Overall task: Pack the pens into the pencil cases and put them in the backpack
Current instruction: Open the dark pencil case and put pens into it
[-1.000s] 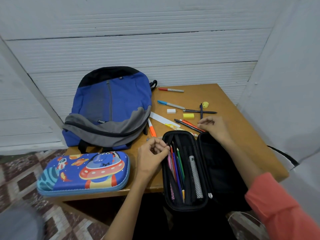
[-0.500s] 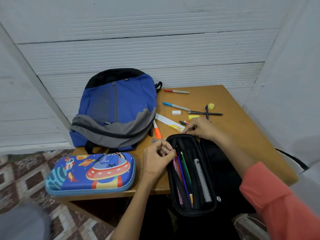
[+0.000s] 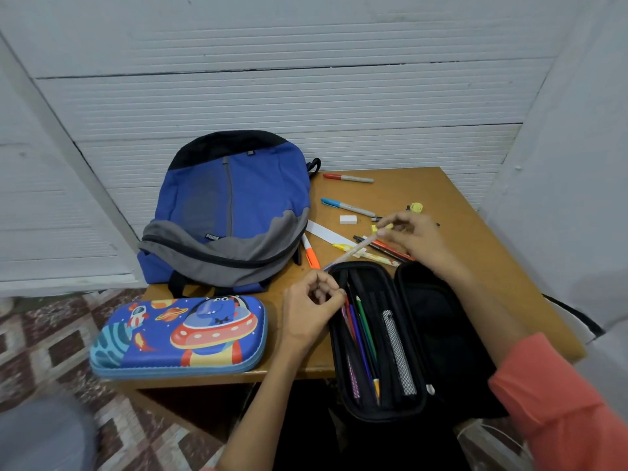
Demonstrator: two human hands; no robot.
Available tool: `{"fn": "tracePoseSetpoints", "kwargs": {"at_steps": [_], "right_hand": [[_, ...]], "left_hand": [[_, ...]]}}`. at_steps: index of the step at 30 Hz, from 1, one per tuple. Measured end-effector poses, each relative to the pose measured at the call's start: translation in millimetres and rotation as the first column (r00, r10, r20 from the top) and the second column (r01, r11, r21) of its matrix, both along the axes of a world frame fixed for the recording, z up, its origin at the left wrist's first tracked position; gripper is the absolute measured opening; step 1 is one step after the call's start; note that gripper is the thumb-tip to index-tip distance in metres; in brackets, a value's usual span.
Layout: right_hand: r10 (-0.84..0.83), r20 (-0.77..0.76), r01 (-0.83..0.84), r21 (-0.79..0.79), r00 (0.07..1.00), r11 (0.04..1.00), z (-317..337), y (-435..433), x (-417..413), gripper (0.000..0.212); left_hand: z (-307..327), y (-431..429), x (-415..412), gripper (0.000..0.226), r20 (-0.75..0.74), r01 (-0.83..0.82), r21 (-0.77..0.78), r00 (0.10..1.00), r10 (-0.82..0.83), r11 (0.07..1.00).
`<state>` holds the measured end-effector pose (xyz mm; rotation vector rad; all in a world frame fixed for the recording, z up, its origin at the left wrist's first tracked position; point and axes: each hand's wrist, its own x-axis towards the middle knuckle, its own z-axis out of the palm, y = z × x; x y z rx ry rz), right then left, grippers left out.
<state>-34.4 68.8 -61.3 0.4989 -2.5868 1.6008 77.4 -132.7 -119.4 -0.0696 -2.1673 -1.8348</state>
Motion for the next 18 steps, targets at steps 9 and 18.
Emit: {"fn": "tracePoseSetpoints", "kwargs": {"at_steps": [9, 18], "right_hand": [[-0.001, 0.088, 0.058, -0.649, 0.996, 0.758, 23, -10, 27, 0.017], [0.173, 0.412, -0.059, -0.275, 0.894, 0.96, -4, -44, 68, 0.024]], "left_hand": [[0, -1, 0, 0.02, 0.009, -0.024, 0.017, 1.0, 0.024, 1.0], [3, 0, 1, 0.022, -0.005, -0.033, 0.026, 0.999, 0.033, 0.999]]}}
